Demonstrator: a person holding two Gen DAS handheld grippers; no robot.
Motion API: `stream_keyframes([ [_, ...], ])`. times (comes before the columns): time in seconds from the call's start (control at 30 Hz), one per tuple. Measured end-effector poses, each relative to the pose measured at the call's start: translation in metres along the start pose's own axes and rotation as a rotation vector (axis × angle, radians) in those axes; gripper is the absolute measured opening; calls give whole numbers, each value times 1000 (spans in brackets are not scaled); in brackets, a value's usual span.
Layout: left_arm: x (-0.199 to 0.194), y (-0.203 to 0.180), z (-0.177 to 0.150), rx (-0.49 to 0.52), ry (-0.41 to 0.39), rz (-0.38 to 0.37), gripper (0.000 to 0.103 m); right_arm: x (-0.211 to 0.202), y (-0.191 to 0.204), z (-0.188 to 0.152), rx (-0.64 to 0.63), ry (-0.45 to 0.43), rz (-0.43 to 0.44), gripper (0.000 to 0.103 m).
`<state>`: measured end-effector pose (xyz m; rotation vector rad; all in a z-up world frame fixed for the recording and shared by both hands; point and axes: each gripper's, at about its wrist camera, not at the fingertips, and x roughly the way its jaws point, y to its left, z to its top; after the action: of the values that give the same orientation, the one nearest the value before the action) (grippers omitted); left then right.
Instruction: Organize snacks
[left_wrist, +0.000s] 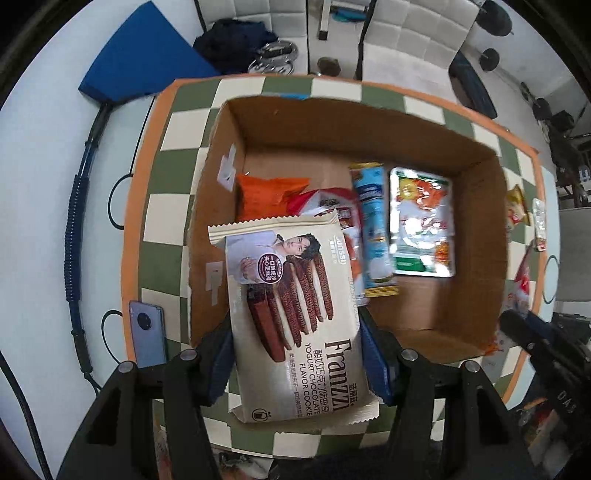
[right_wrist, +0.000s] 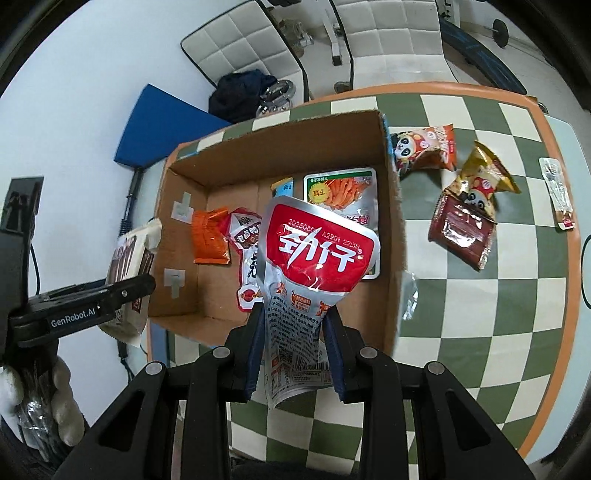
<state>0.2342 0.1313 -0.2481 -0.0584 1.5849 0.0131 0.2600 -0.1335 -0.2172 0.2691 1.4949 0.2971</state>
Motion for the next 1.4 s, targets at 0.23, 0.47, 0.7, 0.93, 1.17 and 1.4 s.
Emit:
stream_keyframes([
  [0.23, 25, 10, 4, 10, 51, 1, 59, 22, 1, 9, 22, 24, -33, 33],
  [0.47, 38, 12, 9, 7, 84, -1, 60, 42, -4, 14, 48, 56, -59, 38],
  [0.7, 40, 19, 15, -8, 82, -30, 66, 55, -10, 15, 91, 84, -66, 86],
  [0.93, 32, 21, 13, -19, 52, -41, 74, 54, -6, 15, 90, 86, -78, 91],
  [1.17, 13, 15, 1, -10, 5, -53, 74, 38, 2, 14, 71, 52, -95, 92],
  [1.4, -27, 2, -16, 16, -92, -74, 75, 6, 14, 8, 35, -6, -108, 94],
])
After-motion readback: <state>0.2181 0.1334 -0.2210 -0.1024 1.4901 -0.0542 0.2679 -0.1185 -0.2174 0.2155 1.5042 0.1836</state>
